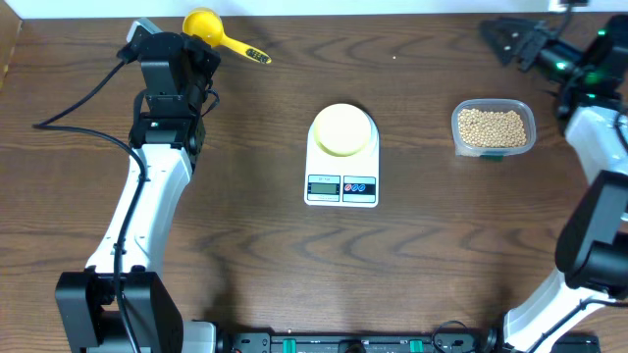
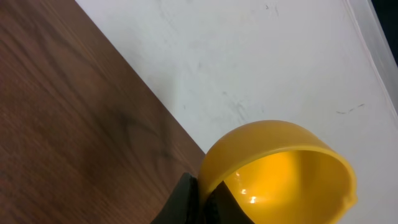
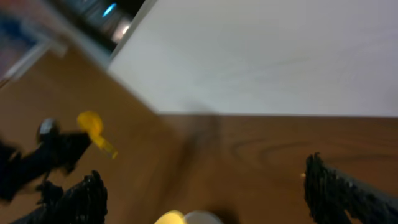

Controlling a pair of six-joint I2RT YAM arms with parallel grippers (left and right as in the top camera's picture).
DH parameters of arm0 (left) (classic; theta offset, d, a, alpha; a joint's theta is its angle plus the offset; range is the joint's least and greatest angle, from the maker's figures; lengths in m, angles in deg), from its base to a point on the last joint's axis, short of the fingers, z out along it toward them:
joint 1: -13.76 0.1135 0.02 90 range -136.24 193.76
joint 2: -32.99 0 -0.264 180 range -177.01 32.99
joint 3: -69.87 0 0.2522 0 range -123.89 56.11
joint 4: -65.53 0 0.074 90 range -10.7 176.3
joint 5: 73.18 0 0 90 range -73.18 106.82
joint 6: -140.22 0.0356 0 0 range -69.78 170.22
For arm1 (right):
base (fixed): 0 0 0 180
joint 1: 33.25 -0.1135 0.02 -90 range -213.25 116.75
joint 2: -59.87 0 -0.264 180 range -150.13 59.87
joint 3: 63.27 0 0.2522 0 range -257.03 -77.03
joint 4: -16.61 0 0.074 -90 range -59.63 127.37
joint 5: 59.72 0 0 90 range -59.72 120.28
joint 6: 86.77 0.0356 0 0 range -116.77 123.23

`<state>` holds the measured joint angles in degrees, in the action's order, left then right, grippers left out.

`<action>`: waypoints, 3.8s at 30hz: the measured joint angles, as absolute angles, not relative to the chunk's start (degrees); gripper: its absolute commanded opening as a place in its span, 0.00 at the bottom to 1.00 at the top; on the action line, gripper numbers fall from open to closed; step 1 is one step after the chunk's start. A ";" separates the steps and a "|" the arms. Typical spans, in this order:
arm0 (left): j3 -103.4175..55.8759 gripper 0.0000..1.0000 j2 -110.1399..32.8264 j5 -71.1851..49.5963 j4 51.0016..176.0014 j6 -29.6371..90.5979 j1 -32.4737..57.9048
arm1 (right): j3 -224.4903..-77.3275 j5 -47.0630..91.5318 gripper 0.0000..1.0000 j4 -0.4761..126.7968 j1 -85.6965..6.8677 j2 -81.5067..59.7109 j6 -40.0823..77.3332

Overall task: Scoop item into bowl and weigh 50g on scale
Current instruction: 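Move the right gripper up toward the scoop handle, then close the right gripper on the yellow scoop's handle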

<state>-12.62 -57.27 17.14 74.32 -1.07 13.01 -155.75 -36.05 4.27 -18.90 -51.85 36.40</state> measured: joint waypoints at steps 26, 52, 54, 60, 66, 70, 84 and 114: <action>-12.62 0.08 -57.27 17.05 71.72 -7.41 6.52 | -155.79 -36.86 0.99 -4.61 -34.16 -54.40 39.48; -12.62 0.08 -57.27 13.66 71.28 -34.95 6.41 | -155.84 -24.11 0.99 -7.40 -43.77 -54.40 39.54; -12.62 0.08 -57.27 12.53 71.28 -35.10 6.41 | -155.84 -23.59 0.99 -7.56 -45.11 -54.40 39.54; -12.62 0.08 -57.27 9.58 71.57 -35.12 6.41 | -155.84 -22.52 0.99 -9.63 -46.79 -54.40 39.59; -12.62 0.08 -57.27 8.16 71.66 -35.15 6.41 | -155.84 -22.17 0.99 -11.58 -47.53 -54.40 39.63; -12.62 0.08 -57.27 7.70 71.70 -35.15 6.41 | -155.84 -22.15 0.96 -12.32 -48.67 -54.40 39.65; -12.62 0.08 -57.27 7.61 71.74 -35.12 2.39 | -155.84 -22.12 0.85 -13.68 -49.70 -54.40 39.67; -12.62 0.08 -57.27 4.88 71.33 -37.70 1.47 | -155.84 -21.75 0.42 -20.04 -51.32 -54.40 40.31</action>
<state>-12.62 -57.27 4.88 71.33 -37.70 1.47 -155.84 -21.75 -20.04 -51.32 -54.40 40.31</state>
